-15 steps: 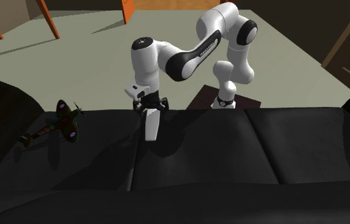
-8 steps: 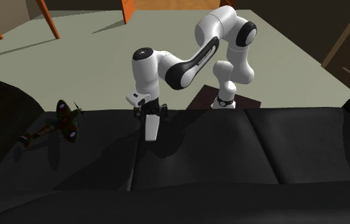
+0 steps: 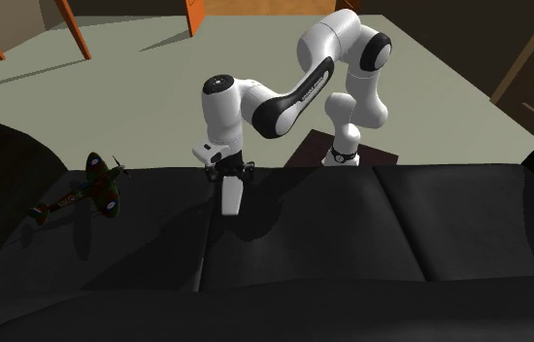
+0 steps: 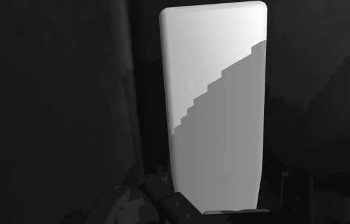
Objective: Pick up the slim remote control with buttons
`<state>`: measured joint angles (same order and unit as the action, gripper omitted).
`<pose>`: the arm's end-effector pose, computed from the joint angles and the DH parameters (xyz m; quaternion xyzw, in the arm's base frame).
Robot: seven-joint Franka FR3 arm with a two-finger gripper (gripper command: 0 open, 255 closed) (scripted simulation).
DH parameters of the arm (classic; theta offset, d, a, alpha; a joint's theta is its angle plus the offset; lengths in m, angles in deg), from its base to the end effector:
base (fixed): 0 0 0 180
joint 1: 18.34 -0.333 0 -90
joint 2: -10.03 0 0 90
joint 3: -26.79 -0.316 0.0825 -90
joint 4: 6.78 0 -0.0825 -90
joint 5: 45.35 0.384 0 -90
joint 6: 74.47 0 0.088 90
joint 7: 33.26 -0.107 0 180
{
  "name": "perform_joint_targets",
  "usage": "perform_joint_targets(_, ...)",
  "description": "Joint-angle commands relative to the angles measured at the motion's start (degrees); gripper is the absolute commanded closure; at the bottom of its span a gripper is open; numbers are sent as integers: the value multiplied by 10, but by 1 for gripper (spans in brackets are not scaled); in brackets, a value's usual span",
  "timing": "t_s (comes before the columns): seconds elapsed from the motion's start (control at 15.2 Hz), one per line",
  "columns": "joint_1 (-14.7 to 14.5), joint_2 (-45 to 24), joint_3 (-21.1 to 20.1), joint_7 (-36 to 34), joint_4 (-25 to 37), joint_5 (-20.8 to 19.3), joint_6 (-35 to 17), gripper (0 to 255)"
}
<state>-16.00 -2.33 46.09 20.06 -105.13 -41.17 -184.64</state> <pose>0.5852 -0.2118 0.4644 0.9644 0.2644 0.0006 0.0019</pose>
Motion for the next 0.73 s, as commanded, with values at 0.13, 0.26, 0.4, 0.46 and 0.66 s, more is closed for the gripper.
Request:
perform_joint_targets(0.13, 1, -2, 0, 1, 2, 1, 1, 255)
perform_joint_targets(0.26, 1, 1, 0, 0, 14, -1, 15, 255)
perform_joint_targets(0.4, 1, 3, 1, -1, 27, -2, 30, 255)
perform_joint_targets(0.46, 1, 4, 1, -1, 34, -2, 38, 255)
perform_joint_targets(0.66, 1, 5, 1, -2, 55, -3, 60, 255)
